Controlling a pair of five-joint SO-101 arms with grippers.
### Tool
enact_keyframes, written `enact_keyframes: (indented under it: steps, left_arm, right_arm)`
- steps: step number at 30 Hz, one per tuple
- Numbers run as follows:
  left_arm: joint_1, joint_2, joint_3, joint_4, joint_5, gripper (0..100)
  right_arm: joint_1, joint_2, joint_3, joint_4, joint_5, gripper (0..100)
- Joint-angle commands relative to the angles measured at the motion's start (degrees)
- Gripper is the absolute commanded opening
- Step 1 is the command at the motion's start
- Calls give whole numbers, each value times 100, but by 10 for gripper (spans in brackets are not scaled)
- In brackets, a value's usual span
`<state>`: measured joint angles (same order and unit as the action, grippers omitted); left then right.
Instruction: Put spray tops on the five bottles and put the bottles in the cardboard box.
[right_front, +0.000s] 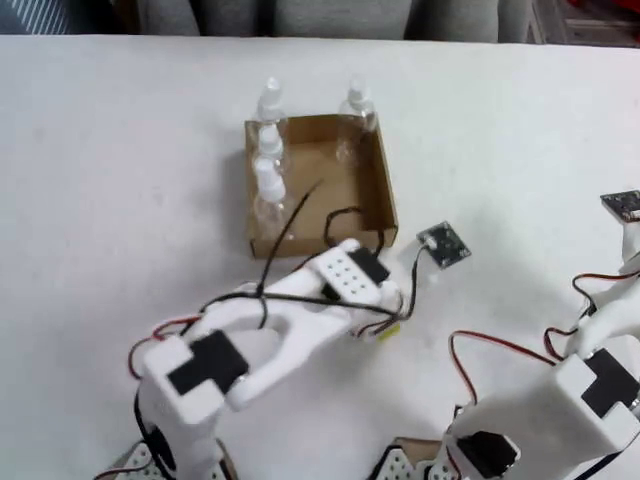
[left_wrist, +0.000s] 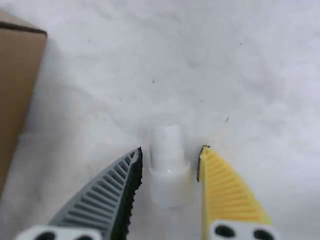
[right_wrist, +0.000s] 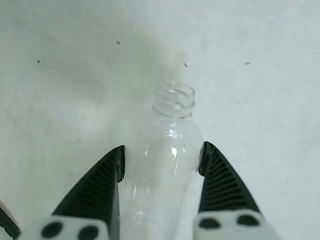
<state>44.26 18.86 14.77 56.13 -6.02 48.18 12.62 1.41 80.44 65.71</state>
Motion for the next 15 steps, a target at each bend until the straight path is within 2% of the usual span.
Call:
enact_keyframes:
  steps: [1, 6, 15]
  left_arm:
    - [-119, 277, -809, 545, 220, 166]
    - [-84, 286, -800, 563, 114, 17]
    - [-57, -154, -264, 536, -114, 17]
  right_arm:
    - [57, -303, -35, -40, -9, 17]
    - [57, -303, -35, -40, -9, 17]
    - [84, -303, -35, -22, -44, 17]
